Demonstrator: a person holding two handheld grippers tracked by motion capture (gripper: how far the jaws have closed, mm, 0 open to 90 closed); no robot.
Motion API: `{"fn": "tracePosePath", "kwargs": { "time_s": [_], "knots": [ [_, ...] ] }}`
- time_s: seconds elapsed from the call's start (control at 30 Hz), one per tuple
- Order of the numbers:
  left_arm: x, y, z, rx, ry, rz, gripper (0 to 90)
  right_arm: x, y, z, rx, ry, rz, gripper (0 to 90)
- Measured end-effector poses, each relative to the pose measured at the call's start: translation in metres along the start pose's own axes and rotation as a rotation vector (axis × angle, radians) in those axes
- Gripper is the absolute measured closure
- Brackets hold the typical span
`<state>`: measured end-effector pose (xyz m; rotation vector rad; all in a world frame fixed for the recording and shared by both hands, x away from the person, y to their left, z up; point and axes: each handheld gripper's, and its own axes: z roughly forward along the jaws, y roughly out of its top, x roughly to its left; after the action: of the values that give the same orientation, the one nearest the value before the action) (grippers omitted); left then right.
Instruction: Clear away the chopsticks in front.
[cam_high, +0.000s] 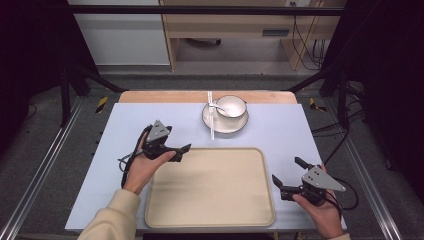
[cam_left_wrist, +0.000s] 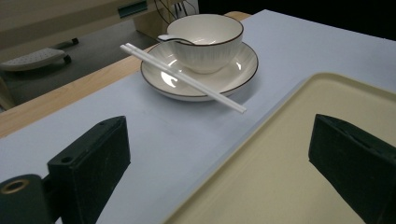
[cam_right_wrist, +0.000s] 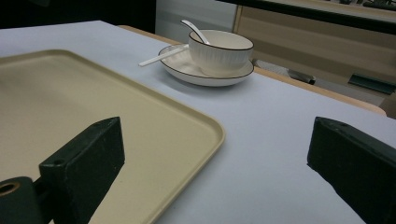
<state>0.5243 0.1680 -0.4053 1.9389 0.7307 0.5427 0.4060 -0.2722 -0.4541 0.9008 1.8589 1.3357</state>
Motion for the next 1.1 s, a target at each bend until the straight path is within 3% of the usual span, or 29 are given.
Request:
{"fn": "tracePosePath", "kwargs": {
  "time_s": [0.37,0.5,0.63,0.83,1.0,1.1],
  "knots": [
    [-0.013,0.034,0.039,0.077,-0.026,0.057,11.9,0.002,0.002,0.000,-0.013,0.012,-0.008,4.1],
    [-0.015,0.044,0.052,0.098,-0.038,0.042,11.9,0.001,0.002,0.000,-0.014,0.012,-0.005,4.3],
    [-0.017,0.056,0.063,0.106,-0.044,0.058,11.5,0.001,0.002,-0.001,-0.016,0.013,-0.004,4.3],
    [-0.017,0.071,0.073,0.073,0.007,0.073,12.0,0.001,0.002,-0.001,-0.016,0.015,-0.003,4.5],
    [-0.016,0.080,0.081,0.049,0.055,0.047,14.3,0.002,0.003,-0.001,-0.017,0.020,0.000,4.6],
    [-0.013,0.082,0.088,0.072,0.135,0.002,15.8,0.002,0.003,-0.001,-0.017,0.021,0.002,4.6]
  ]
}}
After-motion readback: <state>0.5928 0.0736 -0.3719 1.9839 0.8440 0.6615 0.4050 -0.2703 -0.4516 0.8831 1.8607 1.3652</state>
